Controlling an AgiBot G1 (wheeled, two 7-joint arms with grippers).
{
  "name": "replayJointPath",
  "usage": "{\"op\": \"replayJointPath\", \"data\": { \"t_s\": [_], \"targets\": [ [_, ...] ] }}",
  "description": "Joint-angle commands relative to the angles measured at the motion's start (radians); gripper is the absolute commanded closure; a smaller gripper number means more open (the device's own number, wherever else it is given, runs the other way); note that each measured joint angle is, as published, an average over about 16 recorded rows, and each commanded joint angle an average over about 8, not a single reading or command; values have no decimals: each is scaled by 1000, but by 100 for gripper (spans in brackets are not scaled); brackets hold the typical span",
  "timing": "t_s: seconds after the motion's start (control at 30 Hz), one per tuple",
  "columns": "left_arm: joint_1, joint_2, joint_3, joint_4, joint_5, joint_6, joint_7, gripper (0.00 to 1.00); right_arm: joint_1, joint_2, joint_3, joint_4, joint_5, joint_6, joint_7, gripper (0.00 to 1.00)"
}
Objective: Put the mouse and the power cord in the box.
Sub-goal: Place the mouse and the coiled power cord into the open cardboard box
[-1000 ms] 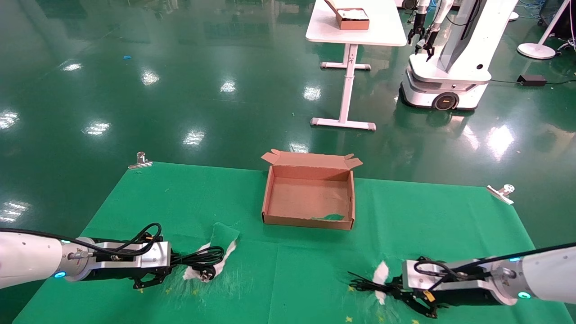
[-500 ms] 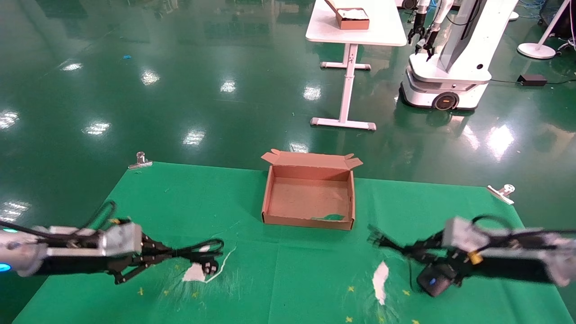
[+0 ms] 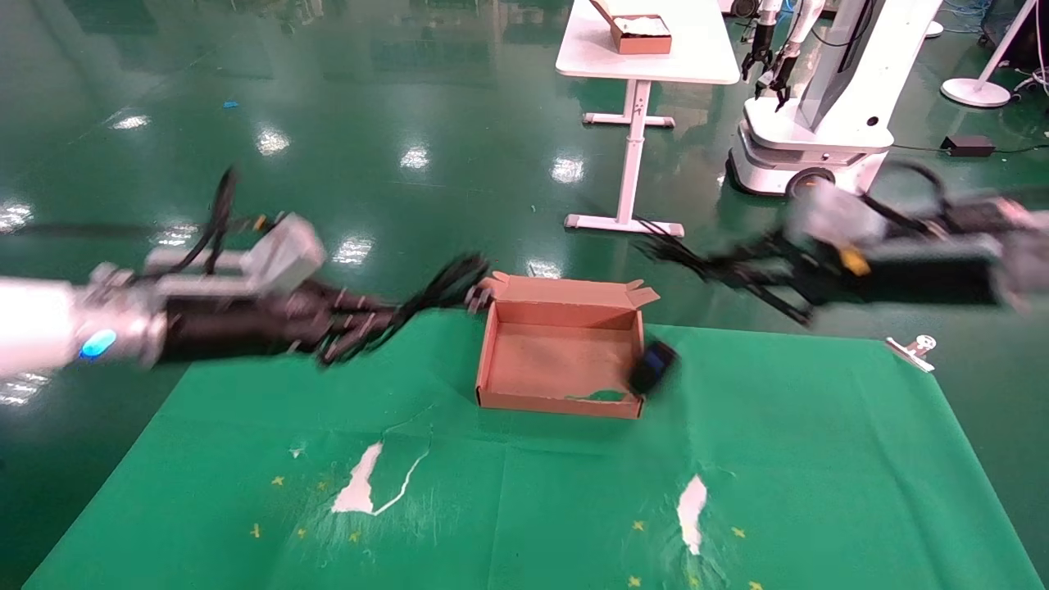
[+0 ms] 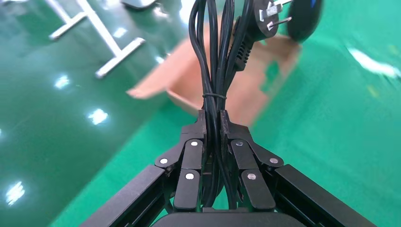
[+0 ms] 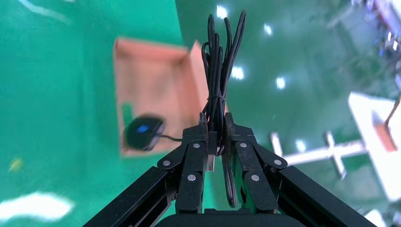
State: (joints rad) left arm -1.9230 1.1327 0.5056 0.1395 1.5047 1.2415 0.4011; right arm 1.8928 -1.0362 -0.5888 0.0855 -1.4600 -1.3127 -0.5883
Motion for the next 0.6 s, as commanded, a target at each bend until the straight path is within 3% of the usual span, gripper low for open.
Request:
{"op": "replayJointPath", "data": {
  "t_s": [0.03, 0.17, 0.4, 0.5, 0.6],
  "targets": [
    [-33, 42, -4, 17, -8, -46, -50, 100, 36, -36, -7, 25, -10, 18, 29, 100],
    [-85, 95, -13, 27, -28, -142, -118, 100, 10, -142, 1, 6, 1, 129, 29, 100],
    [-116, 95, -26, -9, -52, -186, -137, 100, -112, -293, 30, -63, 39, 453, 25, 100],
    [-109, 73, -31, -27, -58, -140, -124, 100, -163, -314, 38, -63, 51, 510, 29, 100],
    [-97, 51, -32, -37, -57, -90, -113, 100, -202, -318, 36, -48, 52, 511, 34, 100]
  ]
}}
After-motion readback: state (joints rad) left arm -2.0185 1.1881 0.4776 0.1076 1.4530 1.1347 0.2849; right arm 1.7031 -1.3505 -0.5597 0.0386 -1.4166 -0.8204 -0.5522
